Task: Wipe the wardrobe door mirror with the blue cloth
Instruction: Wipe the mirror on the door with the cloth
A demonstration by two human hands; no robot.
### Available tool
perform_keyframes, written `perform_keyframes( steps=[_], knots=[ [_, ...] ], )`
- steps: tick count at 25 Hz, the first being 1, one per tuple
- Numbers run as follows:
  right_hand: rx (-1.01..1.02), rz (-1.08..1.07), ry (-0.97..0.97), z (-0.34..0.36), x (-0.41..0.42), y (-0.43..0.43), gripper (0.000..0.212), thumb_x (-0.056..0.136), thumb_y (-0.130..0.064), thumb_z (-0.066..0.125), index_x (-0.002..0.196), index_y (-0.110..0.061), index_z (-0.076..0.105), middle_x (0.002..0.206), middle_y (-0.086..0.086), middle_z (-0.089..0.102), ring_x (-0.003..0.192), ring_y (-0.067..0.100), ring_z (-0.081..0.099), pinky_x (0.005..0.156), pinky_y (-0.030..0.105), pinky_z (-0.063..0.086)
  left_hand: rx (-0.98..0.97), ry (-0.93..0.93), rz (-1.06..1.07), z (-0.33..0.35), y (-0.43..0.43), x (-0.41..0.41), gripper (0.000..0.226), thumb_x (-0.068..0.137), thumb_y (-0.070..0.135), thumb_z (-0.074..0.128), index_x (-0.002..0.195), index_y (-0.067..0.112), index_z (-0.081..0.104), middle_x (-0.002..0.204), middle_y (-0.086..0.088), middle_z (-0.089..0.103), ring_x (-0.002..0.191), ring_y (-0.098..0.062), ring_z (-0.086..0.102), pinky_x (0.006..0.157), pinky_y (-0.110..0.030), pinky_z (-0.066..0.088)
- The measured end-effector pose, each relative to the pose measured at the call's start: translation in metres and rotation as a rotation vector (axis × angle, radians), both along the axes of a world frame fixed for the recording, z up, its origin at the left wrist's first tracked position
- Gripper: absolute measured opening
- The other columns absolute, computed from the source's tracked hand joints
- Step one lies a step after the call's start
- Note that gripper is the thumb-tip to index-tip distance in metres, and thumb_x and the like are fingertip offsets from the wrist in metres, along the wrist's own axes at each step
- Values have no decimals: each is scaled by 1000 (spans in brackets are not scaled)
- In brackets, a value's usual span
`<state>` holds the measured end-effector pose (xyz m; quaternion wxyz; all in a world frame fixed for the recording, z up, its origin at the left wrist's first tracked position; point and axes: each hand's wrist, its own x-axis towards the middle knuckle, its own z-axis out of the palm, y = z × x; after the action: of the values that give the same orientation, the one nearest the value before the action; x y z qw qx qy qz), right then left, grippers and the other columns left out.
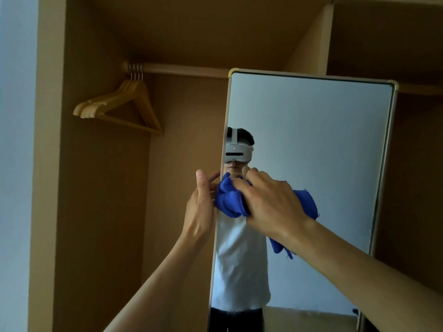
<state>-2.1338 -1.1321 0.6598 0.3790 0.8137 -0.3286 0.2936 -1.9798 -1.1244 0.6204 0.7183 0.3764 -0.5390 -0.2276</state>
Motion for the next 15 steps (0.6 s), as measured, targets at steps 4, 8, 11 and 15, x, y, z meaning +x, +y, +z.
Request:
perform_keyframes(
  steps=[4, 8, 11, 15],
  knots=[
    [51, 24, -35, 18, -6, 0, 36, 80, -14, 57, 115, -21, 57, 104, 0, 55, 92, 25, 59, 62, 33, 34, 23, -26, 19, -5, 1, 2, 64, 90, 80, 12, 114, 52, 64, 109, 17, 76, 106, -5, 69, 103, -43, 53],
    [-111, 8, -82, 46, -5, -7, 39, 79, -8, 58, 117, -15, 61, 104, 8, 60, 91, 31, 57, 64, 36, 36, 82, -62, 59, -18, 1, 3, 54, 89, 79, 12, 110, 64, 59, 104, 11, 74, 103, -11, 69, 102, -48, 52],
    [-172, 35, -42, 30, 1, -9, 38, 80, -8, 56, 117, -11, 64, 102, 12, 62, 89, 33, 56, 68, 40, 37, 103, -68, 30, -29, -1, 4, 66, 88, 80, 11, 122, 56, 62, 113, 10, 73, 109, -10, 67, 104, -48, 51],
    [-134, 50, 15, -28, 1, -14, 47, 79, -18, 74, 124, -13, 63, 108, 13, 63, 98, 32, 57, 82, 43, 47, 97, -53, 20, -35, -1, 1, 57, 93, 76, 13, 110, 62, 66, 110, 18, 76, 109, -4, 69, 103, -44, 52]
  ],
)
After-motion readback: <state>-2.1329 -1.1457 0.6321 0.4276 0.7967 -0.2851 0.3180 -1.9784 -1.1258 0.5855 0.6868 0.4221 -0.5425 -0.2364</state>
